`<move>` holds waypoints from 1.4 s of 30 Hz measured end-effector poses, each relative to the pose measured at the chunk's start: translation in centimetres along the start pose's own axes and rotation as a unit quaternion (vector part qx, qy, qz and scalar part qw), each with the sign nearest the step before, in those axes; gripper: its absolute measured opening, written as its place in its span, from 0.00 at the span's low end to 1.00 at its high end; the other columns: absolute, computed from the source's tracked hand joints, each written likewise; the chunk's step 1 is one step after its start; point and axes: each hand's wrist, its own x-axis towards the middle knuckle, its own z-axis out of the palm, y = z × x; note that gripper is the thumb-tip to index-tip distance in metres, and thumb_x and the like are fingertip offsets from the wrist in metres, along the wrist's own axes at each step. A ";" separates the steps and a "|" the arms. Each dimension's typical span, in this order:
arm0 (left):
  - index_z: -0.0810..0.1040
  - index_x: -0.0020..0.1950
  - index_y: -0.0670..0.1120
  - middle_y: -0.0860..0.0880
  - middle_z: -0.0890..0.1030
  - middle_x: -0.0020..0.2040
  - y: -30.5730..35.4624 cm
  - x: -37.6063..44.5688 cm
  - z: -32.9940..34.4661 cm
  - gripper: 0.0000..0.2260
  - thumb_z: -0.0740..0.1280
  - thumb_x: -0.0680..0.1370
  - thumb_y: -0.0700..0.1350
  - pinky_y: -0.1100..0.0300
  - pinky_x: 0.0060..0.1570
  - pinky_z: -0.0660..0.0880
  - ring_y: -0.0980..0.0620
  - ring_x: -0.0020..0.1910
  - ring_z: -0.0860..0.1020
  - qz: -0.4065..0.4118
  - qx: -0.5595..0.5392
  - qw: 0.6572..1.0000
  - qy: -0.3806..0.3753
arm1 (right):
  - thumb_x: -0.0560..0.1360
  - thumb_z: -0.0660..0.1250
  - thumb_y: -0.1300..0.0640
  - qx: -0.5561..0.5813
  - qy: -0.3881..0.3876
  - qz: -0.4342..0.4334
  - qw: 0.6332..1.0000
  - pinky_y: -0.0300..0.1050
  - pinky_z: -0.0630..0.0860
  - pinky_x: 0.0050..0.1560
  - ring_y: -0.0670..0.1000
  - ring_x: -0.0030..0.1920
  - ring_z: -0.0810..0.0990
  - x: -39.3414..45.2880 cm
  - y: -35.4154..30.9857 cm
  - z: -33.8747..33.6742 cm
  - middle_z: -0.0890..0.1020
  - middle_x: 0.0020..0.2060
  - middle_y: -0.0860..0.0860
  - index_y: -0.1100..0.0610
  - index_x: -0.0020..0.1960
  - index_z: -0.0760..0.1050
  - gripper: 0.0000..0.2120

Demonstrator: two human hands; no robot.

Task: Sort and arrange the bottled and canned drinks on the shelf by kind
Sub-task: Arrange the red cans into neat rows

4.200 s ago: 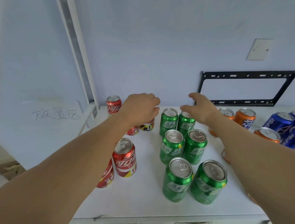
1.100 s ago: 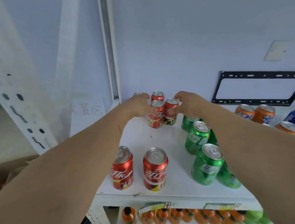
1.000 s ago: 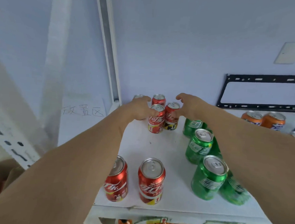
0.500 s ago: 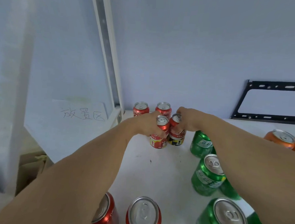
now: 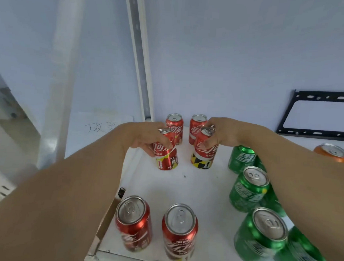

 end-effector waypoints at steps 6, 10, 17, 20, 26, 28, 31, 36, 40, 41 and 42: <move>0.73 0.61 0.49 0.43 0.80 0.57 -1.3 -2.8 1.1 0.23 0.76 0.70 0.40 0.48 0.50 0.82 0.43 0.54 0.81 -0.004 0.021 0.999 0.028 | 0.66 0.79 0.48 0.026 0.012 0.013 1.000 0.50 0.76 0.60 0.52 0.55 0.78 -3.8 -2.3 1.4 0.79 0.58 0.48 0.52 0.66 0.70 0.32; 0.74 0.63 0.50 0.44 0.79 0.59 -1.3 -3.9 2.3 0.25 0.77 0.69 0.41 0.50 0.46 0.83 0.43 0.55 0.79 0.000 0.065 0.998 0.015 | 0.65 0.79 0.47 0.031 0.032 0.031 0.999 0.54 0.76 0.60 0.53 0.56 0.78 -6.0 -3.4 3.0 0.78 0.59 0.50 0.53 0.67 0.70 0.35; 0.67 0.70 0.52 0.43 0.74 0.65 -2.7 -6.1 4.5 0.34 0.78 0.68 0.42 0.52 0.43 0.82 0.42 0.59 0.77 0.006 0.114 0.993 0.023 | 0.65 0.77 0.44 0.003 0.057 0.035 0.998 0.47 0.74 0.56 0.52 0.56 0.76 -8.8 -4.9 5.3 0.77 0.60 0.49 0.52 0.67 0.70 0.34; 0.66 0.70 0.53 0.44 0.73 0.65 -3.1 -6.6 4.8 0.34 0.78 0.68 0.41 0.51 0.47 0.82 0.43 0.59 0.75 0.018 0.120 0.992 0.035 | 0.66 0.77 0.44 -0.001 0.058 0.035 0.998 0.45 0.73 0.55 0.52 0.56 0.76 -9.4 -5.0 5.5 0.77 0.61 0.49 0.51 0.67 0.70 0.34; 0.64 0.71 0.54 0.44 0.73 0.63 -3.6 -7.4 4.9 0.36 0.78 0.68 0.42 0.51 0.52 0.81 0.44 0.57 0.76 0.025 0.155 0.987 0.044 | 0.68 0.77 0.46 0.004 0.060 0.038 0.997 0.45 0.73 0.55 0.51 0.55 0.75 -10.4 -5.0 5.3 0.76 0.61 0.49 0.51 0.68 0.69 0.33; 0.65 0.71 0.54 0.44 0.74 0.62 -3.8 -7.5 4.9 0.36 0.78 0.68 0.42 0.51 0.53 0.81 0.44 0.57 0.76 0.023 0.158 0.986 0.044 | 0.67 0.77 0.46 0.002 0.061 0.040 0.997 0.46 0.73 0.56 0.51 0.55 0.76 -10.5 -4.8 5.4 0.77 0.61 0.49 0.51 0.68 0.69 0.33; 0.64 0.71 0.54 0.44 0.74 0.62 -4.0 -7.9 5.0 0.36 0.79 0.68 0.44 0.51 0.54 0.81 0.45 0.56 0.76 0.029 0.162 0.985 0.053 | 0.68 0.77 0.46 0.003 0.059 0.041 0.997 0.47 0.74 0.57 0.51 0.55 0.76 -10.8 -5.0 5.4 0.77 0.62 0.50 0.51 0.68 0.68 0.33; 0.64 0.72 0.53 0.44 0.73 0.65 -3.8 -8.1 5.2 0.38 0.80 0.67 0.49 0.49 0.58 0.79 0.44 0.60 0.75 0.019 0.149 0.987 0.053 | 0.68 0.77 0.47 0.009 0.059 0.042 0.997 0.44 0.72 0.52 0.51 0.54 0.75 -10.8 -5.2 5.8 0.77 0.60 0.48 0.52 0.68 0.68 0.32; 0.64 0.76 0.49 0.45 0.69 0.74 -2.4 -8.8 5.1 0.35 0.74 0.73 0.56 0.52 0.63 0.71 0.43 0.69 0.71 0.055 0.136 0.985 0.094 | 0.66 0.77 0.44 -0.010 0.064 0.053 0.997 0.47 0.74 0.55 0.53 0.56 0.76 -10.2 -5.4 6.5 0.77 0.62 0.50 0.52 0.68 0.68 0.35; 0.68 0.74 0.47 0.45 0.72 0.71 -2.0 -9.0 5.1 0.29 0.71 0.76 0.56 0.53 0.59 0.72 0.44 0.66 0.73 0.080 0.157 0.975 0.133 | 0.66 0.77 0.44 -0.017 0.064 0.056 0.996 0.47 0.75 0.56 0.53 0.57 0.76 -10.0 -5.5 6.8 0.77 0.63 0.51 0.52 0.69 0.68 0.36; 0.72 0.70 0.46 0.45 0.76 0.67 -1.6 -9.3 5.1 0.24 0.68 0.78 0.55 0.54 0.53 0.73 0.46 0.60 0.75 0.106 0.205 0.957 0.177 | 0.66 0.77 0.44 -0.023 0.064 0.061 0.996 0.47 0.75 0.56 0.54 0.58 0.76 -9.9 -5.5 7.0 0.76 0.64 0.51 0.53 0.70 0.67 0.37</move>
